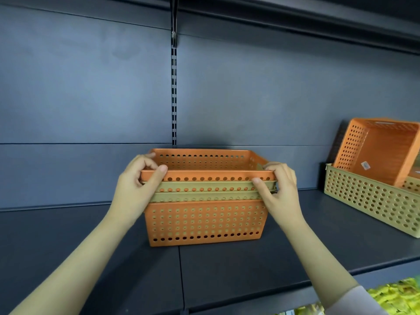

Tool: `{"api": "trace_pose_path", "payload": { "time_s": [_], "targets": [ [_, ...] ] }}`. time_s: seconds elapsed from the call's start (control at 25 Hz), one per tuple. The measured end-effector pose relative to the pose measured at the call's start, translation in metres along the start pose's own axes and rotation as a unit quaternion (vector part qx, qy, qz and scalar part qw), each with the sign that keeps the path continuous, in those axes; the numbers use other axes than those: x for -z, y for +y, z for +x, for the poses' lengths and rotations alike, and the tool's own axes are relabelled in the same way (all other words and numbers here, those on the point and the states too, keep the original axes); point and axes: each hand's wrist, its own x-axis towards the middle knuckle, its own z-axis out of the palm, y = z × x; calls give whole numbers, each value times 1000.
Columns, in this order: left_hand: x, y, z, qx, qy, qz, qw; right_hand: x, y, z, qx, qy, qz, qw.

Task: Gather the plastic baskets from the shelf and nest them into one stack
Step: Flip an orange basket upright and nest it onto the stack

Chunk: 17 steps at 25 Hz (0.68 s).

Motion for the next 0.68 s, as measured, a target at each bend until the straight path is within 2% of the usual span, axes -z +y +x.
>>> {"api": "trace_pose_path", "payload": {
  "time_s": [0.12,0.24,0.68],
  "targets": [
    [-9,-8,-1,-35,60,5,998,-7,4,0,12,34,-33,999],
    [-18,-10,-2,-42,89,-11,995,-18,5,0,-3,68,-12,998],
    [-61,-13,3,-56,77,-31,995,12,32,8,-20,44,10,999]
  ]
}}
